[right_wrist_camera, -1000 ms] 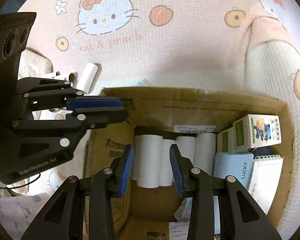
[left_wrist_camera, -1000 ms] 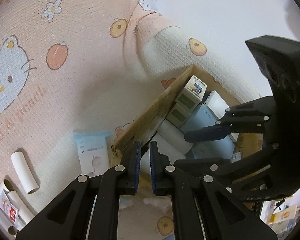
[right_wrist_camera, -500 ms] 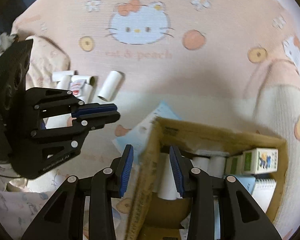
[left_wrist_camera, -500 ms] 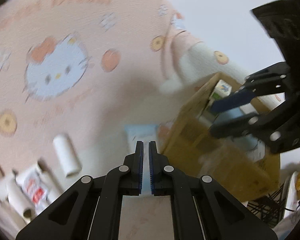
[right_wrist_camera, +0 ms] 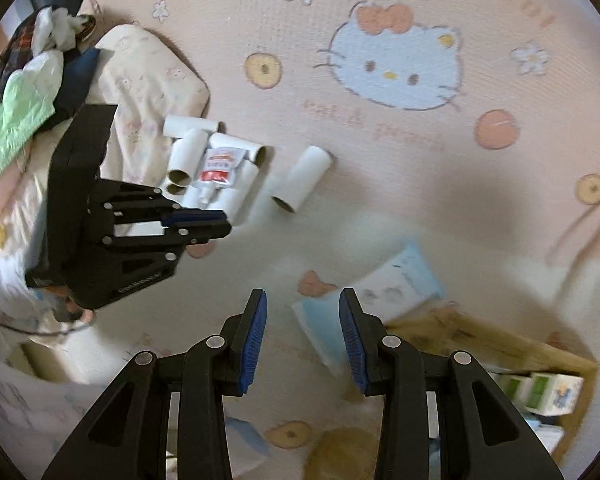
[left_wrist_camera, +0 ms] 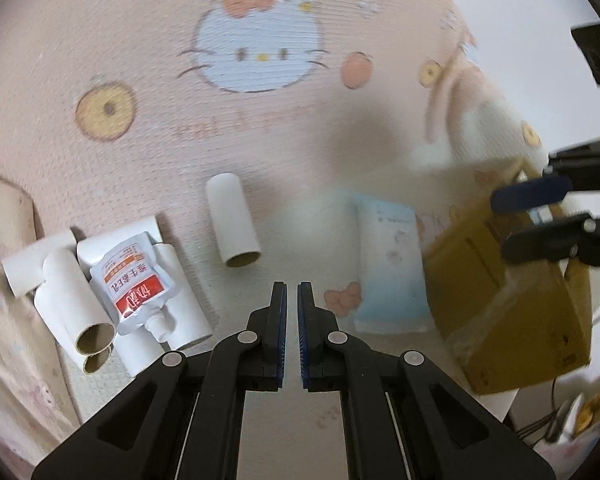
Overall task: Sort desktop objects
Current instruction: 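Withdraw both empty tools from the box back over the mat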
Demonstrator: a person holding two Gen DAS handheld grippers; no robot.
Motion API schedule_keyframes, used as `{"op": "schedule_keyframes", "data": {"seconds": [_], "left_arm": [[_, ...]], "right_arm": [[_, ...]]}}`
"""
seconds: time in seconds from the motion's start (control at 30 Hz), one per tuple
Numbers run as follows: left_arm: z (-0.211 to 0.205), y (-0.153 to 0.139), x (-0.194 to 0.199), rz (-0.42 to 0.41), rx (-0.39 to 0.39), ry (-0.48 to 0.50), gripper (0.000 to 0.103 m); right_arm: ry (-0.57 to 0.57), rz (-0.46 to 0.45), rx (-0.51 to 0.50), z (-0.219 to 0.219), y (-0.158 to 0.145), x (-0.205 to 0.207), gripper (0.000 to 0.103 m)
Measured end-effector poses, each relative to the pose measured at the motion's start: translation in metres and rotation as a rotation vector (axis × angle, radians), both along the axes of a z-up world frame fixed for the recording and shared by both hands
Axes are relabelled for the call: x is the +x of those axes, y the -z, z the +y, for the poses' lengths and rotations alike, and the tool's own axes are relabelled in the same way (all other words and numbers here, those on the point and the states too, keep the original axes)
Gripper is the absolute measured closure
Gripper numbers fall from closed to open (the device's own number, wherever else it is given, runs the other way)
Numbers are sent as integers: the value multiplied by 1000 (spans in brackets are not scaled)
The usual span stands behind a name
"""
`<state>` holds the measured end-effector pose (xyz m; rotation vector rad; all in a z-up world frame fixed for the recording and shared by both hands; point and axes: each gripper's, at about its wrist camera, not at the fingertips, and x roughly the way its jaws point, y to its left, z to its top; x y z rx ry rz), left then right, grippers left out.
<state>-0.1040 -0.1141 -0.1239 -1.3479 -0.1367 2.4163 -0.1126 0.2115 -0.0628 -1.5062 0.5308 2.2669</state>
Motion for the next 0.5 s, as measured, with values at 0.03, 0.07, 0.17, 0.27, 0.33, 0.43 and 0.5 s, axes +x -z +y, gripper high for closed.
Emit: {"op": "schedule_keyframes", "data": {"seconds": [0.03,0.07,0.17,0.27,0.33,0.43,0.5], "left_arm": [[-4,3,-6,-23,-3,-26,97],[-4,5,-11,-40,-22,-49,97],[-10,9,-17,-34,-26,-93,97],[-15,11,-27,-47,20,-107,97],[-19,16,-38,-85,61,-113,93],[-25,29,-53,-137,141,-139,70],[-31,38,-61,-164,192,-167,67]], "right_arm": [[1,4,-20,3,1,-6,69],[3,8,-37,6,4,-12,69],[32,29,-130,21,10,-30,69],[92,36,-214,38,20,-45,69],[119,44,-250,47,25,-54,69],[165,44,-295,62,35,-66,69],[181,37,-293,71,44,-76,69]]}}
